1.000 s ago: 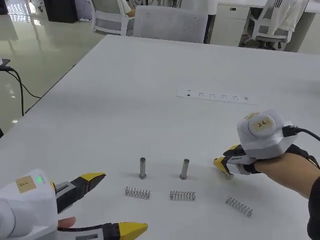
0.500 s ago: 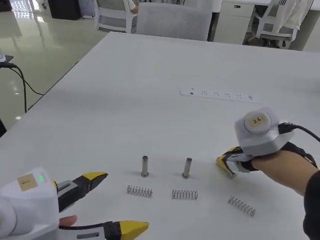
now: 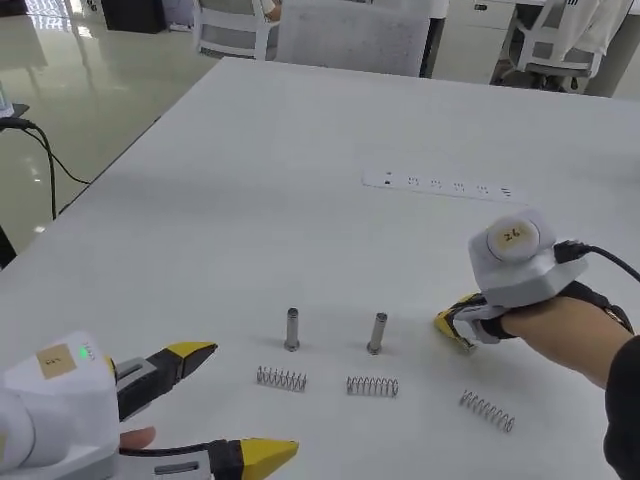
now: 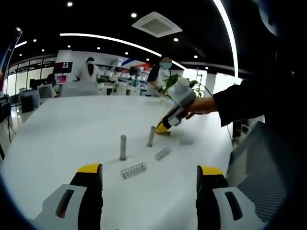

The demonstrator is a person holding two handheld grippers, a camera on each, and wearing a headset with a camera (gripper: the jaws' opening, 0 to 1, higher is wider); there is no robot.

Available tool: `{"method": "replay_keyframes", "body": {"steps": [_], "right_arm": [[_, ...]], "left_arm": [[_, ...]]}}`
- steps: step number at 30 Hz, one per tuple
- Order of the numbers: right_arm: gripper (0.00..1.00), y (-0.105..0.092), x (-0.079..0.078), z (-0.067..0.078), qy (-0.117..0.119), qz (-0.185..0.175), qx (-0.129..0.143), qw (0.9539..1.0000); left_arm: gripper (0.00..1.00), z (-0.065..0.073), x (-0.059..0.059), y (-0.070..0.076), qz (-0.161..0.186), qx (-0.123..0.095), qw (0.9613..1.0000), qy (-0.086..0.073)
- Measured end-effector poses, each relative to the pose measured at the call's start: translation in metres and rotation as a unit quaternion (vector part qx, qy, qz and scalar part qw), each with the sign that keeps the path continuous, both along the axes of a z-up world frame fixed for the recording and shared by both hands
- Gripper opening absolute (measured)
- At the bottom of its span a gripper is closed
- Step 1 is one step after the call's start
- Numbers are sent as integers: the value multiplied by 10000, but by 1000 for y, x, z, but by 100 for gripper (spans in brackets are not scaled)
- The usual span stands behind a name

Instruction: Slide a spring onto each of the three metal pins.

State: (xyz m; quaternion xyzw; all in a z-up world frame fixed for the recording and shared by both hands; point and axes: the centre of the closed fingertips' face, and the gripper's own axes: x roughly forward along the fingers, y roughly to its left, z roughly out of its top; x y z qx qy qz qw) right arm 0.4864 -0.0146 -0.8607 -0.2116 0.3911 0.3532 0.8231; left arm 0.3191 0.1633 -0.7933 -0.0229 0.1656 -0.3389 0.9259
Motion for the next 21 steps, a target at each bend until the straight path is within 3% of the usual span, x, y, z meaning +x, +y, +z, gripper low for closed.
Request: {"method": "replay_keyframes", "body": {"steps": [9,21], "right_arm": [[5,0,-2,-1,238,-323,89,9992],[5,-5,-7,9,184,-466,196,9986]], "left_arm": [[76,1,0,-2,-45,19,10000,-10],[75,8,0,0,-46,30,9999,-87]]}}
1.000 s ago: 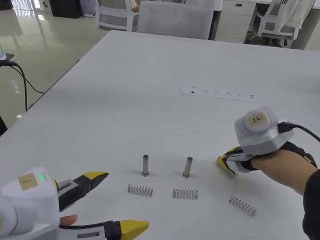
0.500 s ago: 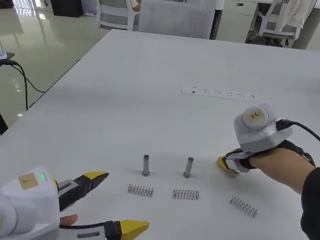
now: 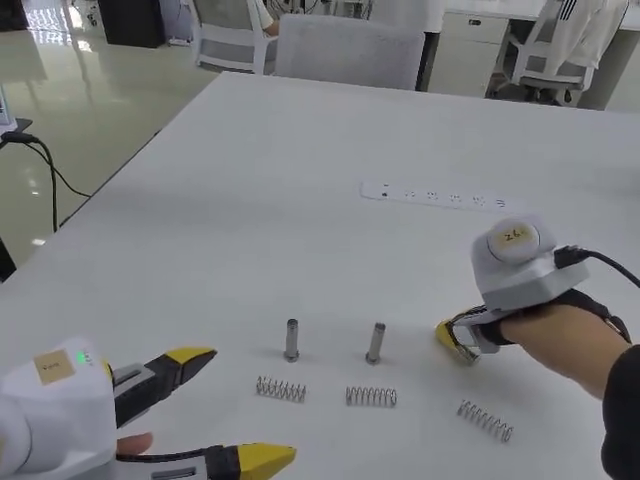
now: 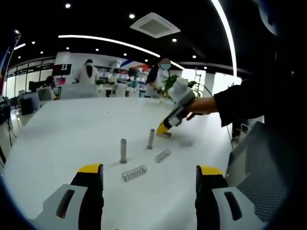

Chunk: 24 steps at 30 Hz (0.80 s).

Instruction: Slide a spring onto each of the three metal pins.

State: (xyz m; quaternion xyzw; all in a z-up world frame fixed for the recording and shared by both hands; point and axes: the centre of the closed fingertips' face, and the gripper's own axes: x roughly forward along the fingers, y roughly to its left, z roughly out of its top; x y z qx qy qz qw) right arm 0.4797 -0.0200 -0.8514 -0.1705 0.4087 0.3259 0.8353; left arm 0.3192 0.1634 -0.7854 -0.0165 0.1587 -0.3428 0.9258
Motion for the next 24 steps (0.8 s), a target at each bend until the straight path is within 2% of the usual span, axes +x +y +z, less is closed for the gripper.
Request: {"method": "replay_keyframes", "body": {"steps": [4,14,24], "right_arm": [[5,-2,-4,7,-56,-28,51,10000],[5,-9,-14,14,-158,-58,142,9998],[5,-11,-18,24,-307,-30,184,9994]], "left_arm": [[75,2,0,-3,-42,10,10000,-34],[75,6,-2,-5,-99,13,9999,-93],[75,9,-1,-6,-119,12,9998,-141]]}}
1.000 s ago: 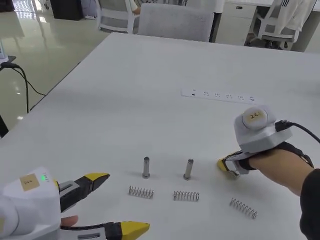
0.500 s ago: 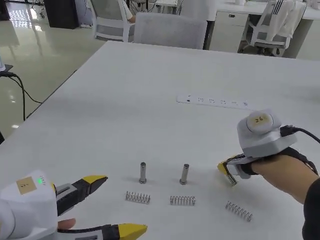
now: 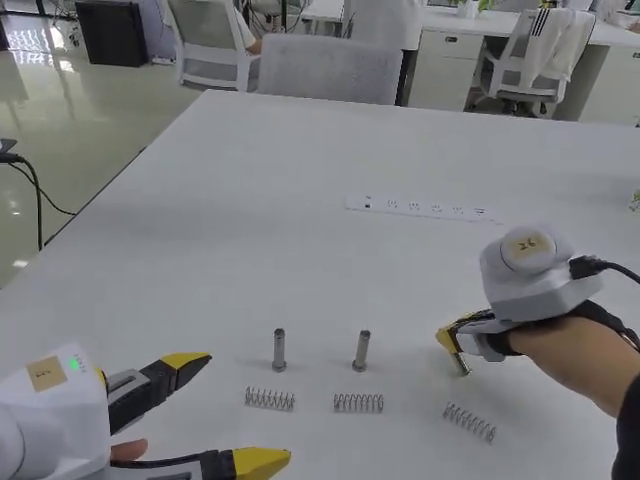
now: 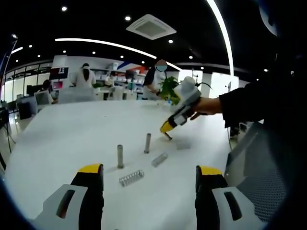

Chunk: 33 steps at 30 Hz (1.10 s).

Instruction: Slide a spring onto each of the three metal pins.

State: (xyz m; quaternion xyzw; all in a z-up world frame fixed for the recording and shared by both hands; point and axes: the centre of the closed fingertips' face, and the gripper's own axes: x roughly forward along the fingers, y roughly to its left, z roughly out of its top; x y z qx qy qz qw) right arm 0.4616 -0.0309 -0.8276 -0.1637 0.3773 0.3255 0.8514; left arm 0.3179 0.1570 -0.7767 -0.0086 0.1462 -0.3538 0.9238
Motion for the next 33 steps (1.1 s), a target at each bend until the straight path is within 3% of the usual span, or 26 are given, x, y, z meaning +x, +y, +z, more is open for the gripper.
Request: {"method": "replay_keyframes", "body": {"steps": [33], "right_arm": [[5,-1,-12,12,-198,16,183,9996]], "left_arm": [[74,2,-2,-3,-60,36,10000,-17]]}}
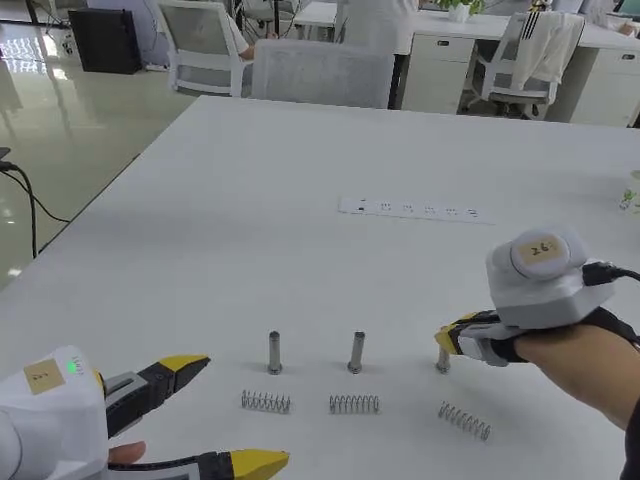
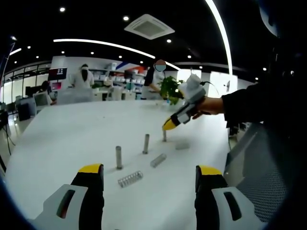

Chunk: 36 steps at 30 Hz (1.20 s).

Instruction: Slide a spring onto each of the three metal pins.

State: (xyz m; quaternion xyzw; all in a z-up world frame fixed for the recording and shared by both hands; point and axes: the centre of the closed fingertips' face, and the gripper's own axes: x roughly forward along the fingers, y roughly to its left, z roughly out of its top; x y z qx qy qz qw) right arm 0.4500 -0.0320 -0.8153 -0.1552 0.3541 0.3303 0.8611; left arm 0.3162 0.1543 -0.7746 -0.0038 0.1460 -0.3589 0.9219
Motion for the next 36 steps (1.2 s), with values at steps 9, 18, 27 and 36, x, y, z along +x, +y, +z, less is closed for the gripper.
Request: {"method": "replay_keyframes", "body": {"steps": [9,18,27,36], "right_arm": [[5,-2,-1,0,29,-50,64,10000],[5,-4,-2,0,17,-70,92,9999],[5,-8,-5,-2,-1,-63,75,10000],[5,-7,-5,-1,-48,-12,46,10000]], "left_arm": [[74,0,-1,-2,-25,10,10000,4],[74,0,-1,-2,-26,14,10000,12],[74,0,-3,-4,-54,29,10000,15],[74,-1,-4,-4,-66,28,10000,8]]}}
